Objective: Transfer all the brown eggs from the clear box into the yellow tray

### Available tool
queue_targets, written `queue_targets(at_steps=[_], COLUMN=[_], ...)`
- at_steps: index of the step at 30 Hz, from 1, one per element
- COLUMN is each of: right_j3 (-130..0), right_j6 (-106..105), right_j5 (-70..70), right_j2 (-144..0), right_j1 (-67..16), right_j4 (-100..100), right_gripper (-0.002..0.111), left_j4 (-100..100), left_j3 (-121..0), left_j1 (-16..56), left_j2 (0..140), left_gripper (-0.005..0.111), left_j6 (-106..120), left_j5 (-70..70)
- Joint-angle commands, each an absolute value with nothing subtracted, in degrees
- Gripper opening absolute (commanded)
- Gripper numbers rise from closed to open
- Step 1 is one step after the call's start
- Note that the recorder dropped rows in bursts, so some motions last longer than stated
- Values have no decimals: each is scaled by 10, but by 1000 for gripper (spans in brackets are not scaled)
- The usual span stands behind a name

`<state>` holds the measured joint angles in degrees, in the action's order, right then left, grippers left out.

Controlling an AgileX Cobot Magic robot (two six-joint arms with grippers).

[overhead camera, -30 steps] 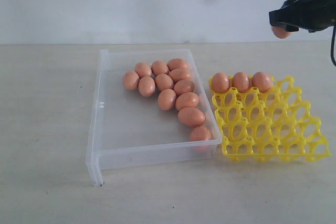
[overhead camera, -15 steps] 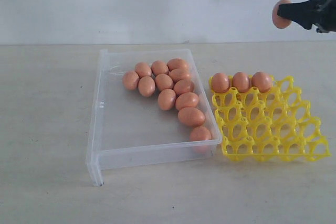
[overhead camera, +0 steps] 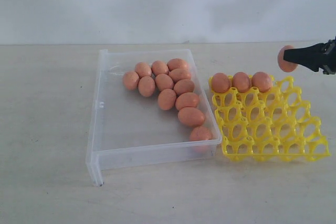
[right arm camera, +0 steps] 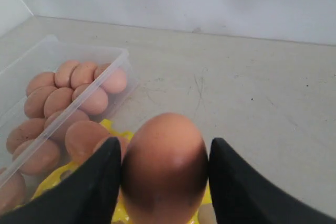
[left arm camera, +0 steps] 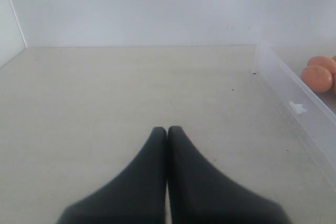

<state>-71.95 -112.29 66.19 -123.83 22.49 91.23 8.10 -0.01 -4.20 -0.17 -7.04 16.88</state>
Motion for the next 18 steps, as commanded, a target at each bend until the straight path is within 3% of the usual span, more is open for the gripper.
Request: queue_targets(at_steps=[1,18], right_j3=[-720,-720], right_j6=[-1123,-1125], right_j5=[655,619], right_j2=[-1247,-1281], right_j1=[228,228], right_j4=[909,905], right_gripper=[0,0], left_j4=[82,82], left_j3=[0,0], left_j1=[-40,-40], left_j2=[0,0], left_gripper=[-4,-4], left_j6=[-72,-72], left_j5=[165,165])
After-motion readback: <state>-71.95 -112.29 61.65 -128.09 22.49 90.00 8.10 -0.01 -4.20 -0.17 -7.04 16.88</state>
